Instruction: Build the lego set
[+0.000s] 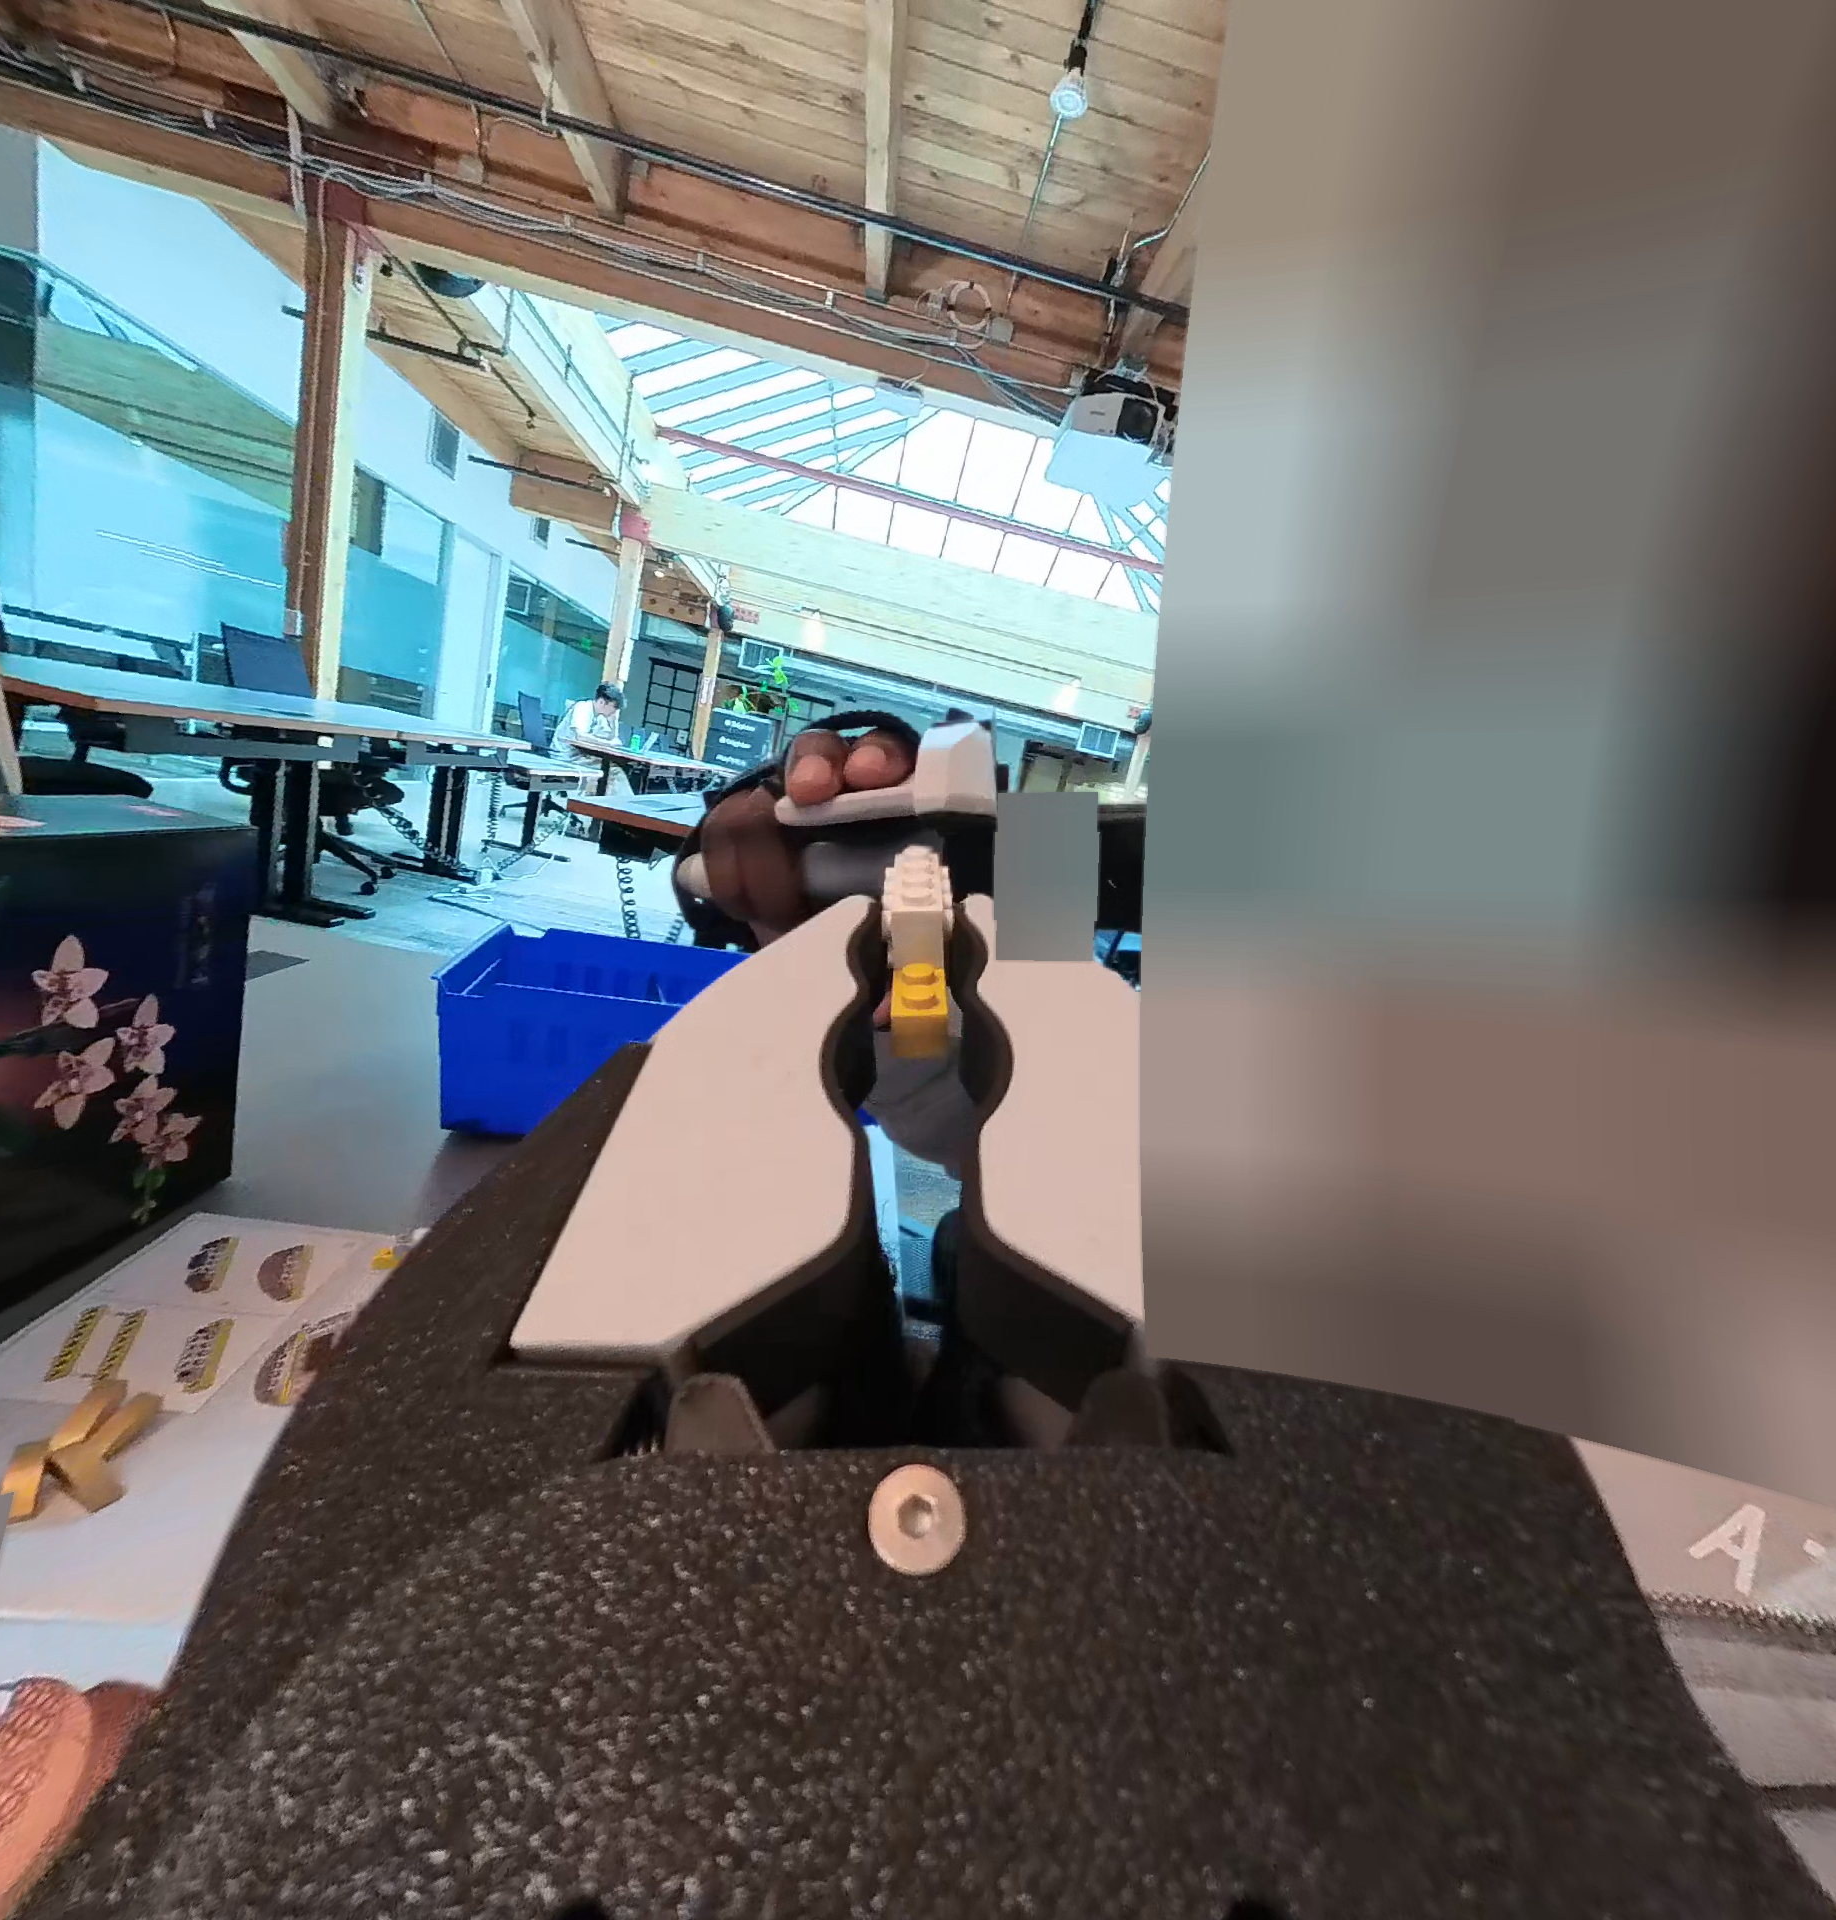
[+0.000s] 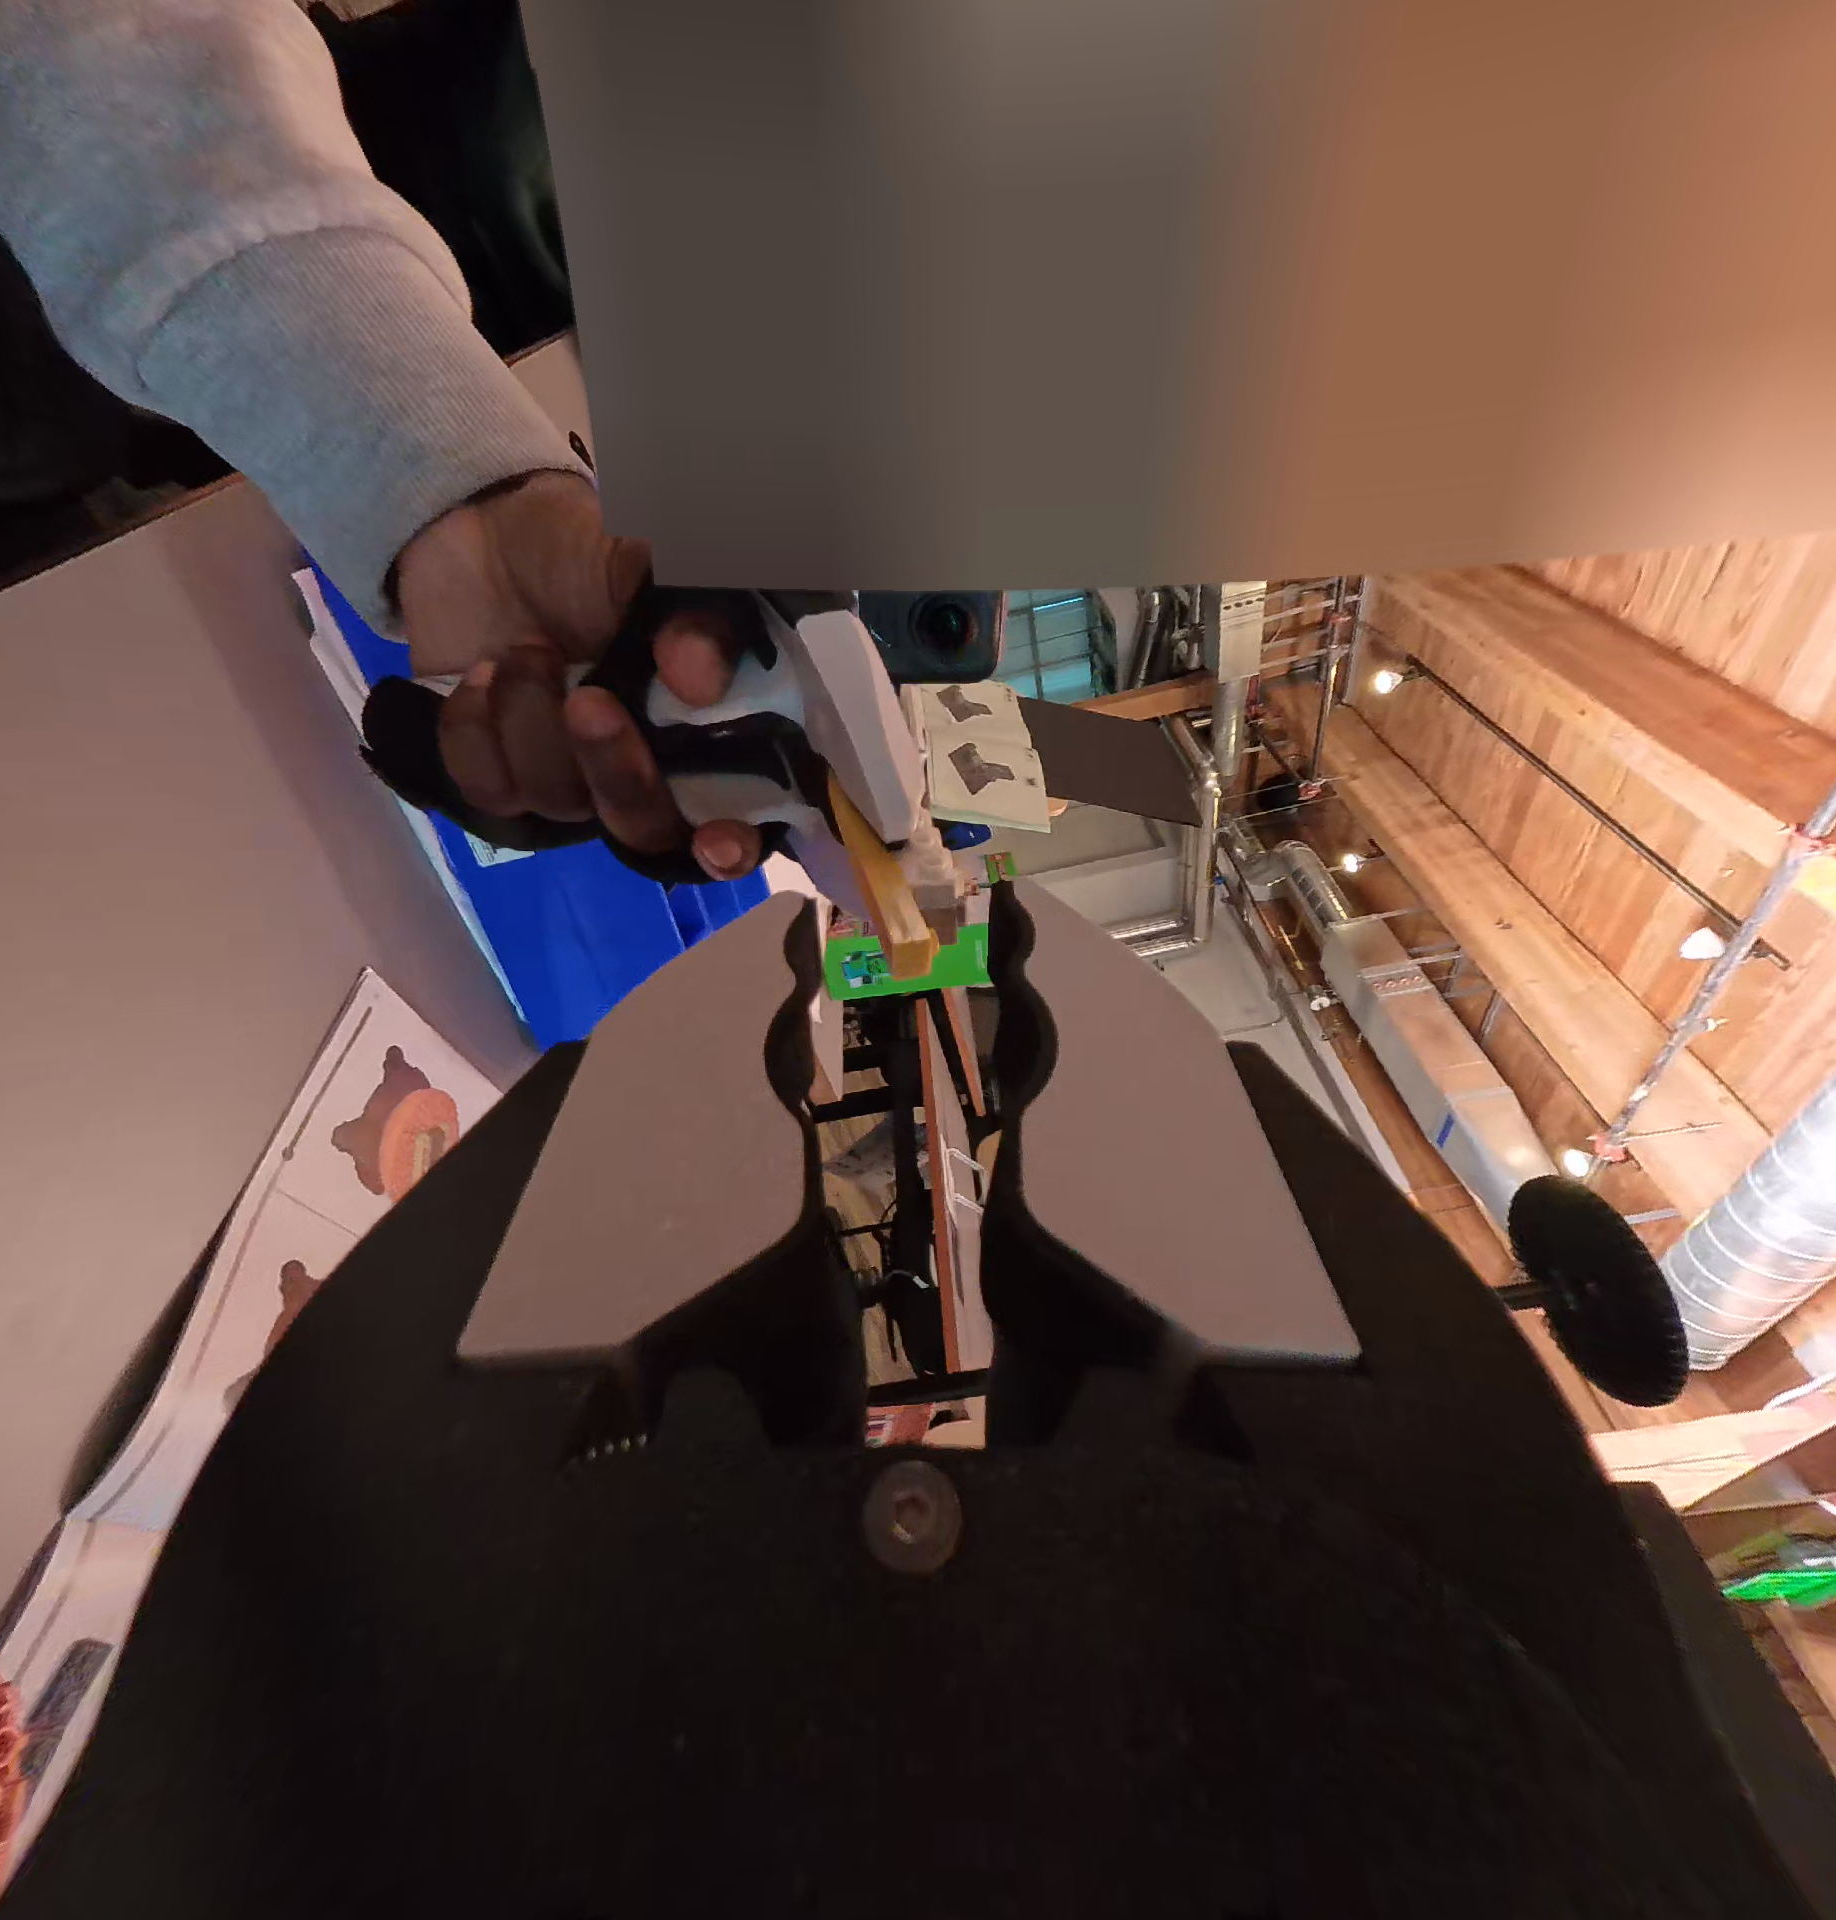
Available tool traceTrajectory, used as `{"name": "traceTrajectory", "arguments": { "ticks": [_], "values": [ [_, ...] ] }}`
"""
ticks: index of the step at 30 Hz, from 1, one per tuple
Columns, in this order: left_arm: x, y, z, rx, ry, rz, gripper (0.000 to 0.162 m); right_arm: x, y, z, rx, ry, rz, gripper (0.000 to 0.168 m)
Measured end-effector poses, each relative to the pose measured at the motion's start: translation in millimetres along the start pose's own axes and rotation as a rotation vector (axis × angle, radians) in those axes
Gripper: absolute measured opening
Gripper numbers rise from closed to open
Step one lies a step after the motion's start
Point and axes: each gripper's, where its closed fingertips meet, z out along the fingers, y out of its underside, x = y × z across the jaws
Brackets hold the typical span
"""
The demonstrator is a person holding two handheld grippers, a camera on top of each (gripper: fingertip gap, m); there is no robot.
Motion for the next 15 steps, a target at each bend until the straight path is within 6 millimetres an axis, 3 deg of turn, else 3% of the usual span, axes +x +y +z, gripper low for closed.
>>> {"name": "traceTrajectory", "arguments": {
  "ticks": [5,15],
  "values": [
    [2.2,1.5,2.7,-0.004,0.019,-0.013,0.010,2.3,0.0,0.5,-0.002,0.018,-0.015,0.017],
    [1.1,1.6,5.8,-0.017,0.043,-0.123,0.010,-0.6,1.9,-0.7,0.017,-0.061,0.083,0.015]
  ]
}}
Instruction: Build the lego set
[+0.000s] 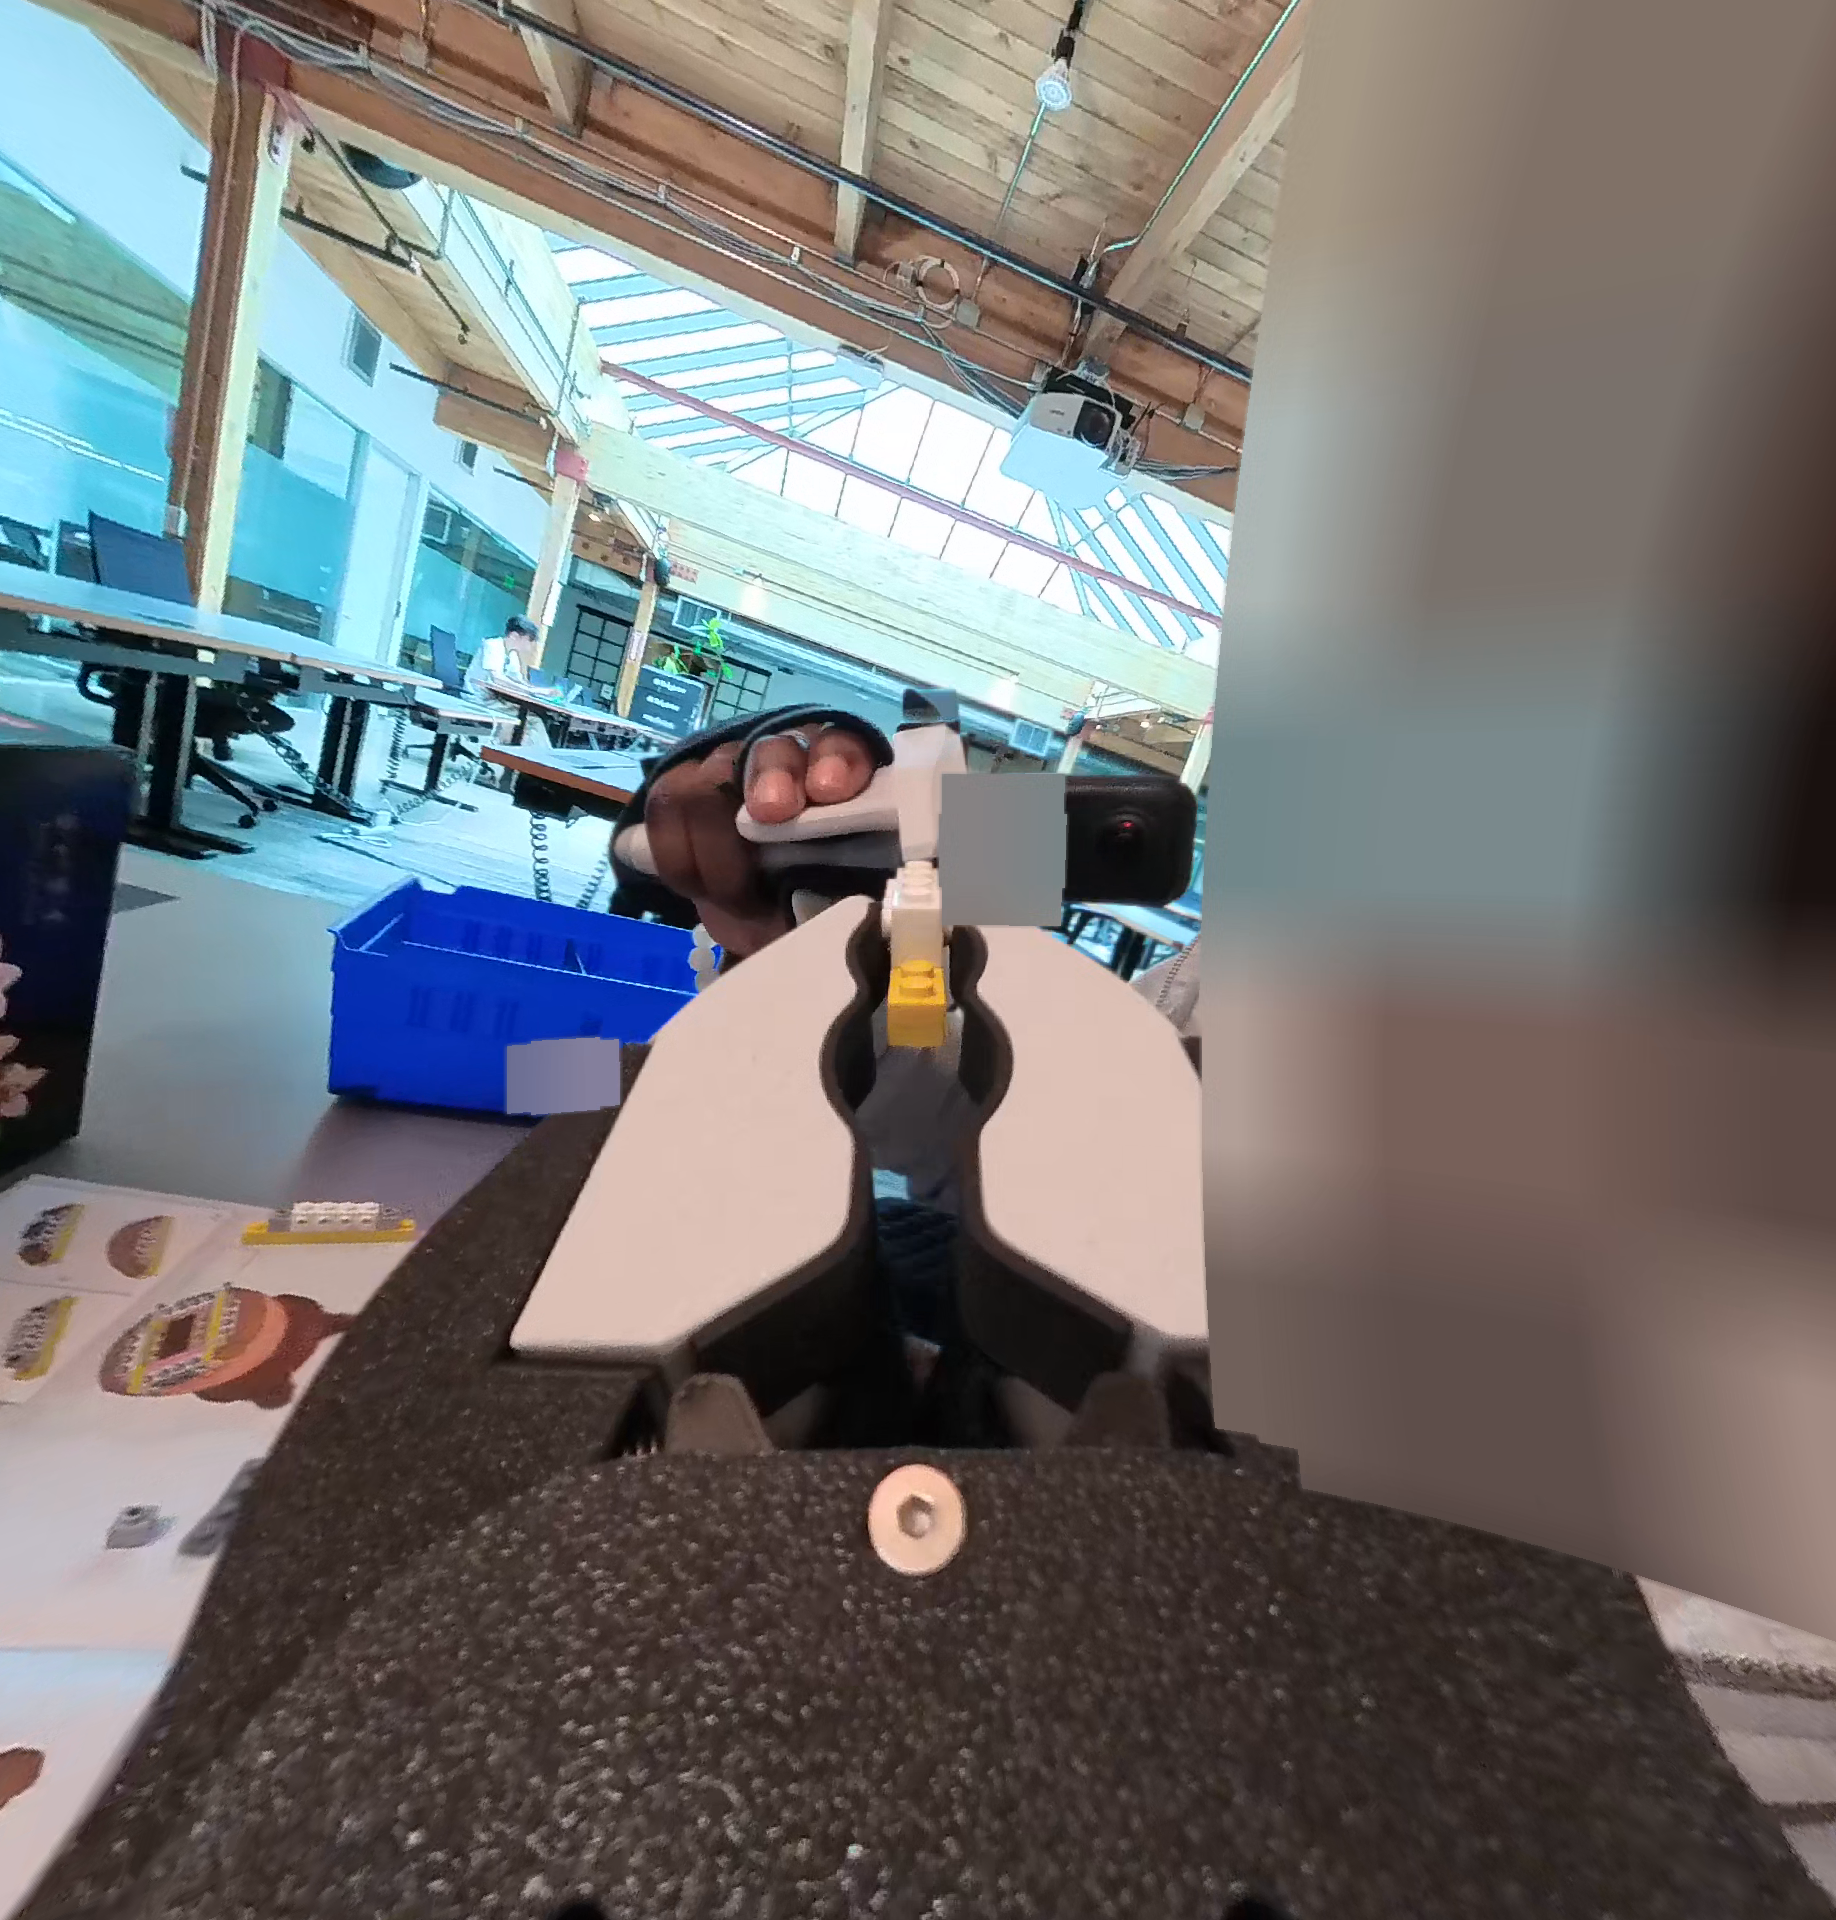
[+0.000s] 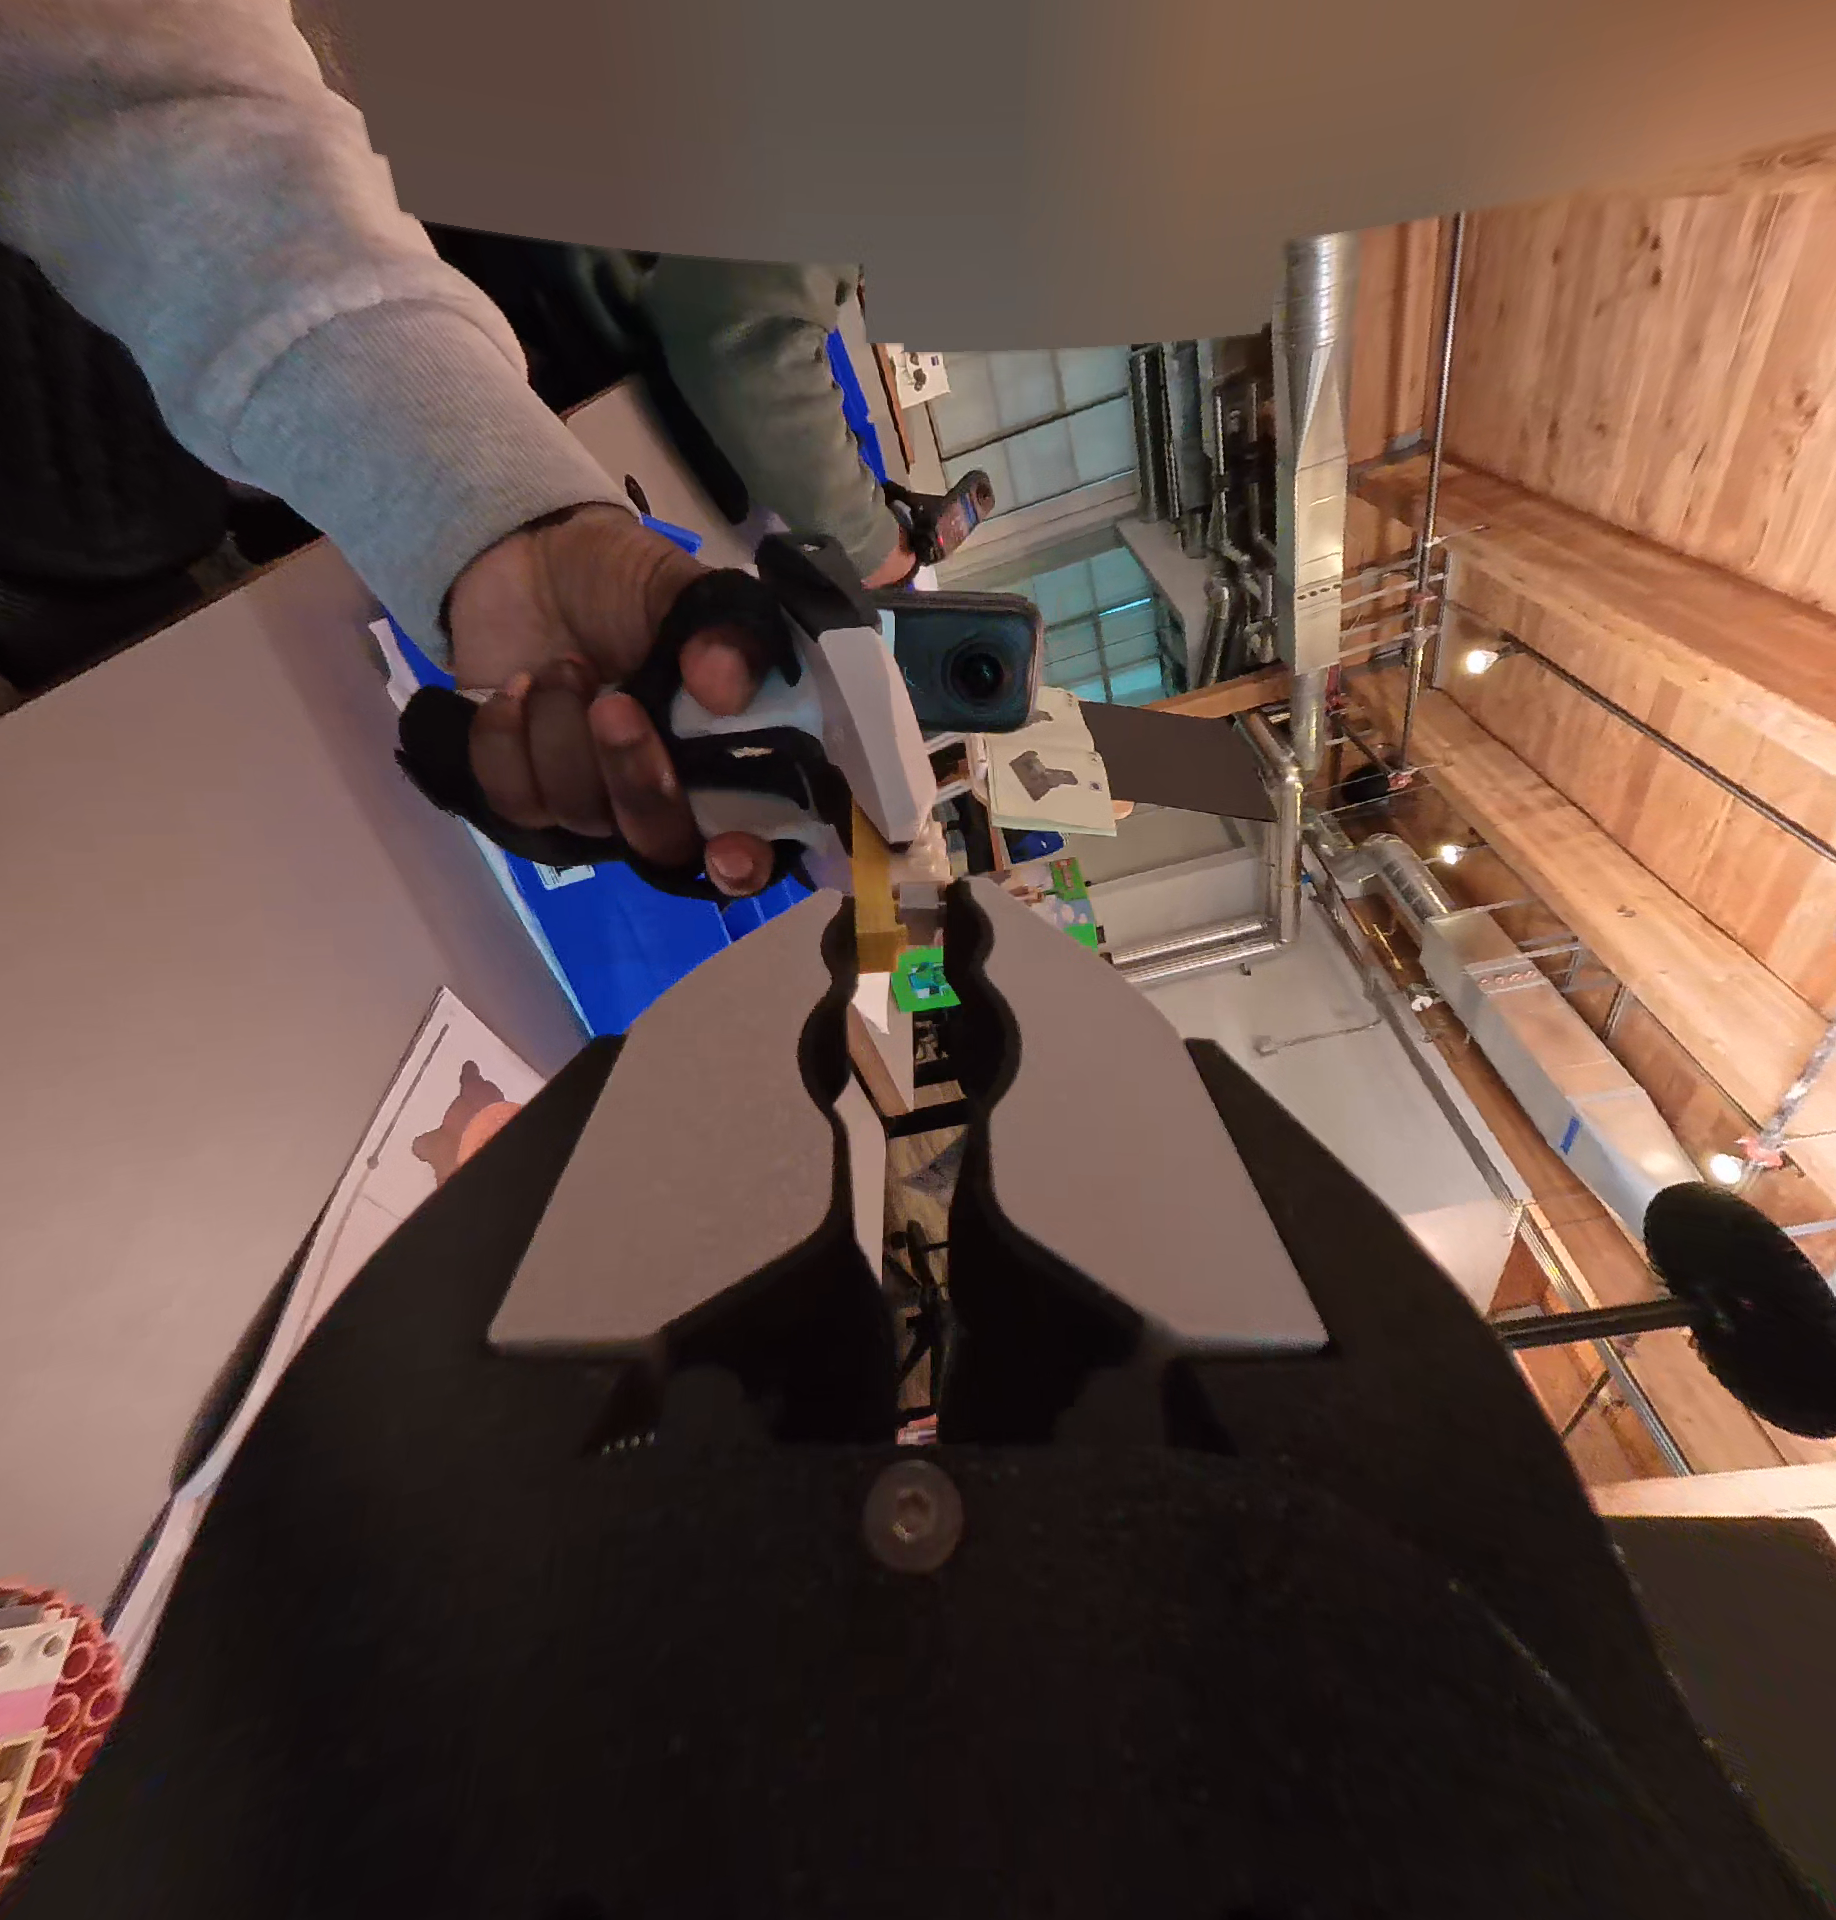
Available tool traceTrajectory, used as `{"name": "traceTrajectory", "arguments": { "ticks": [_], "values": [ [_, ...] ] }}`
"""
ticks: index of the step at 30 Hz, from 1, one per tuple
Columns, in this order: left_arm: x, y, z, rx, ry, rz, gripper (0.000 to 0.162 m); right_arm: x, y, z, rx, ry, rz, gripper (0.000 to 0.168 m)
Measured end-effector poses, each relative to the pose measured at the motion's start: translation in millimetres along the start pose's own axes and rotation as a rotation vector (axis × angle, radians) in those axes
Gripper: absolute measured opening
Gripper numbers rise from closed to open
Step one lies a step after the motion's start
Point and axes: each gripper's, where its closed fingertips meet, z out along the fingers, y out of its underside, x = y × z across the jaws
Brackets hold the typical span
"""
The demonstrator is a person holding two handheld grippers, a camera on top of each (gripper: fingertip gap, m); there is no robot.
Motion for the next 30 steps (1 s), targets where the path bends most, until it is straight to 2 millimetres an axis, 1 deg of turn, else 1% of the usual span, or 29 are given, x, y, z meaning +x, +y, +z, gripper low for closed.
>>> {"name": "traceTrajectory", "arguments": {
  "ticks": [5,9,15,18,21,23,24,30],
  "values": [
    [-6.9,-2.3,1.0,0.038,-0.036,-0.080,0.010,1.3,7.3,0.3,-0.047,0.014,0.019,0.014],
    [-13.8,-3.9,2.7,0.092,-0.088,-0.203,0.011,2.1,13.9,-0.3,-0.081,0.018,0.031,0.014],
    [-17.4,0.2,4.7,0.097,-0.118,-0.298,0.011,-0.6,15.8,-2.2,-0.057,-0.023,0.129,0.014],
    [-17.2,1.3,4.4,0.092,-0.113,-0.309,0.011,-1.1,14.6,-1.6,-0.037,0.000,0.101,0.015],
    [-16.1,-0.1,5.5,0.097,-0.111,-0.302,0.011,1.1,13.2,-1.8,0.004,0.043,0.147,0.015],
    [-16.7,-0.4,5.7,0.105,-0.099,-0.329,0.011,5.3,13.3,-1.6,0.006,0.091,0.125,0.022],
    [-17.7,-0.8,5.2,0.113,-0.098,-0.336,0.010,5.5,13.9,-1.0,-0.003,0.097,0.113,0.021],
    [-15.1,2.5,5.5,0.078,-0.092,-0.332,0.010,0.9,9.2,-0.4,0.000,0.041,0.115,0.018]
  ]
}}
